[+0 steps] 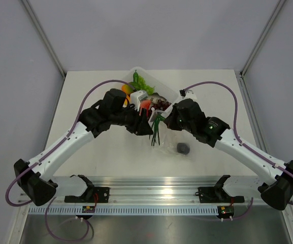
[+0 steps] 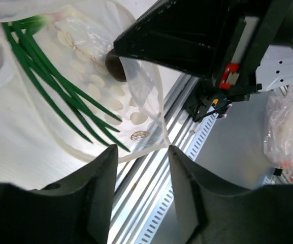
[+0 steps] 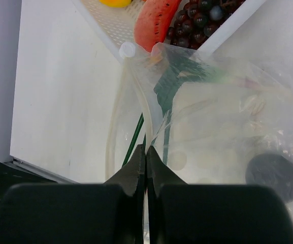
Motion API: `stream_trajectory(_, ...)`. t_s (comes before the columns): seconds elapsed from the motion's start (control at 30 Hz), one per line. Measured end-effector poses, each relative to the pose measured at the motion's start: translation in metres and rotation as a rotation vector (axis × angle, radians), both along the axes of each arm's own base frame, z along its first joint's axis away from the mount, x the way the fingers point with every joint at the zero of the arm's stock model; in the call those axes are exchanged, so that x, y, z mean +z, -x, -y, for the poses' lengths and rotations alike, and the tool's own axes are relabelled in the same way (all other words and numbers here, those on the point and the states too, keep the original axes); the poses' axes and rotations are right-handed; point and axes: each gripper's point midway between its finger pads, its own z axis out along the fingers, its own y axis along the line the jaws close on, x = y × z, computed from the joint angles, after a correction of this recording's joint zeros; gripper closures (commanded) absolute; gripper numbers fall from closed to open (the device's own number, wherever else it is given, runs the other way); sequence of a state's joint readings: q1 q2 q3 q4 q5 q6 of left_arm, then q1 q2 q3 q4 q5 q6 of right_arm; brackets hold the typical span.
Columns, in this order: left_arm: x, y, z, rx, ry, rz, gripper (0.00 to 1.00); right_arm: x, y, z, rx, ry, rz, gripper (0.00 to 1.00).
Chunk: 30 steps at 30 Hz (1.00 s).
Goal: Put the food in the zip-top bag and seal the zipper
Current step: Place the fake fruit in the zipper food storage bag, then pick up the fake fruit from the bin.
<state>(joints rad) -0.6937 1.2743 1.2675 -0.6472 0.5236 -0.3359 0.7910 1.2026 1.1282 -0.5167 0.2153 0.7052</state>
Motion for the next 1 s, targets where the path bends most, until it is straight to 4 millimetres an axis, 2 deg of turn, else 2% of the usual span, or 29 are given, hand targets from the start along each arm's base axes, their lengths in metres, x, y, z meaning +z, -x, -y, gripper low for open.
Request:
stream_trajectory(0.1, -0.003, -0.006, -0.020, 0.053, -0.004, -0.005, 0.56, 0.000, 0.000, 0.000, 0.000, 0.000, -0.001, 1.00)
stream_trajectory(0.13, -0.005, -0.014, -0.028, 0.088, -0.004, -0.016, 0.55, 0.000, 0.000, 0.000, 0.000, 0.000, -0.001, 1.00)
stream_trajectory(0.2, -0.009, -0.034, -0.044, 0.167, -0.006, -0.038, 0.48, -0.001, 0.000, 0.000, 0.000, 0.002, -0.002, 1.00)
stream_trajectory(0.3, -0.015, -0.076, -0.067, 0.300, -0.072, -0.062, 0.33, -0.004, 0.001, 0.001, -0.002, 0.003, -0.006, 1.00)
stream_trajectory(0.37, -0.015, -0.102, -0.072, 0.355, -0.130, -0.056, 0.26, -0.005, 0.001, 0.002, -0.003, 0.005, -0.009, 1.00)
stream_trajectory(0.53, -0.017, -0.179, -0.080, 0.490, -0.280, 0.027, 0.21, -0.002, 0.003, 0.005, -0.008, 0.003, 0.000, 1.00)
stream_trajectory(0.7, -0.045, -0.235, -0.097, 0.557, -0.463, 0.124, 0.15, 0.004, 0.005, 0.008, -0.009, -0.001, 0.012, 1.00)
stream_trajectory(0.83, -0.070, -0.263, -0.110, 0.533, -0.593, 0.220, 0.14, 0.003, 0.009, 0.012, -0.009, 0.007, 0.003, 1.00)
stream_trajectory(1.0, -0.081, -0.285, -0.112, 0.450, -0.640, 0.369, 0.13, 0.000, 0.011, 0.014, -0.008, 0.017, -0.006, 1.00)
